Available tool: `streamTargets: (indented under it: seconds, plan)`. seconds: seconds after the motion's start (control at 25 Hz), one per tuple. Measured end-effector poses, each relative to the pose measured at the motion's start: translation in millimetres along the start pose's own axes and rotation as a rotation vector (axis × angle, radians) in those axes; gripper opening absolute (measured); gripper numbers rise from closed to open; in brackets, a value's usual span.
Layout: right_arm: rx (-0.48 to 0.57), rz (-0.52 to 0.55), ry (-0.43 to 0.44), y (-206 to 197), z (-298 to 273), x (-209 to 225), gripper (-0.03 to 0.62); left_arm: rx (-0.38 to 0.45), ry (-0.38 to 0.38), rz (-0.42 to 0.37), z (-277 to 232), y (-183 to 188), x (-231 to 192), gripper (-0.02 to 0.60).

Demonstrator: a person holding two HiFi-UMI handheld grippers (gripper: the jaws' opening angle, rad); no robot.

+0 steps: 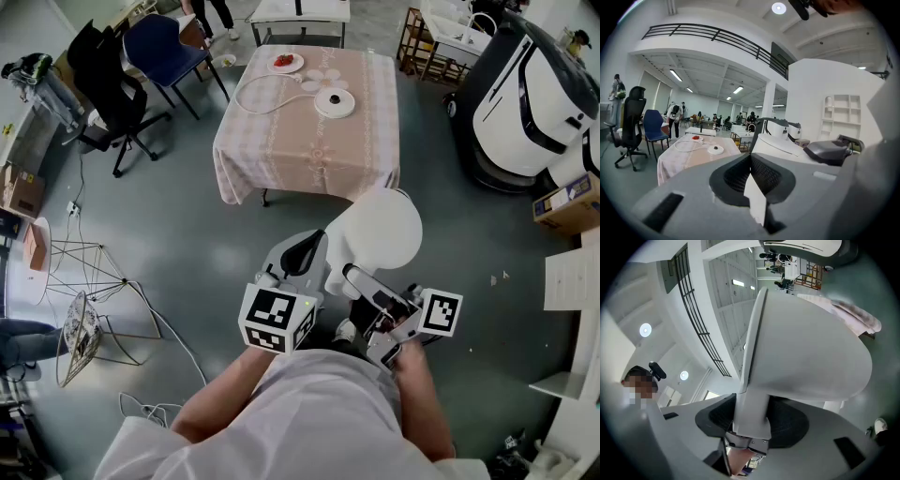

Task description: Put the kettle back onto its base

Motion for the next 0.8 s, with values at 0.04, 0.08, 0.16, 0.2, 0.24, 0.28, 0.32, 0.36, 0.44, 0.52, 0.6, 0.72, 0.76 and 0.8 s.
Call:
streamTargets:
  seconds: [0.04,0.08,0.16,0.2,0.24,0.28,0.32,0.36,0.44,0.52,0.6,0.72,0.76,0.8]
  plan:
    - [0.001,0.0,-0.001,-1,-1,0,0.195,0.0,-0.003,0.0,1,0,-1,0.005]
    - [0.003,0.001,-0.002,-2,-3,-1,0.195,0.0,-0.005,0.001,1,0,-3,0.006]
    - [0.008,-0.002,-0.003,-4,-6,-1,0.195,0.001,-0.012,0.001,3,0,-6,0.005]
    - [0.013,-0.006,-0.002,-6,-8,-1,0.196,0.002,-0.016,0.001,4,-1,-8,0.006]
    - [0.019,-0.01,-0.001,-7,-10,-1,0.195,0.003,-0.021,0.002,5,-1,-10,0.006]
    - [0.026,-0.013,0.0,-9,-13,-1,0.195,0.004,-0.026,0.003,6,-1,-12,0.006]
    - [0.031,-0.014,-0.002,-10,-15,-1,0.195,0.006,-0.031,0.004,7,-1,-15,0.005]
    - [0.035,-0.013,-0.006,-11,-18,-2,0.195,0.008,-0.037,0.005,8,0,-17,0.006]
    - [0.038,-0.006,-0.016,-14,-23,-4,0.196,0.014,-0.046,0.006,11,2,-23,0.006]
    - [0.041,0.001,-0.024,-18,-29,-5,0.195,0.021,-0.054,0.008,15,3,-29,0.006]
    - [0.045,0.005,-0.027,-20,-36,-7,0.195,0.025,-0.056,0.011,20,3,-37,0.005]
    - [0.043,0.011,-0.031,-23,-44,-10,0.196,0.028,-0.054,0.02,25,4,-47,0.005]
    - [0.039,0.014,-0.032,-24,-47,-10,0.195,0.03,-0.052,0.023,27,3,-50,0.005]
    - [0.035,0.016,-0.031,-25,-50,-9,0.195,0.032,-0.049,0.026,29,3,-53,0.006]
Point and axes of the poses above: the fingertips, and each gripper's own axes: z backward along the fingers, x to its right, y out of its top, the point moved 8 cm from there along z, backward along the fingers, and after that the axes turned 1 degree about -x, right-handed, at the moved point
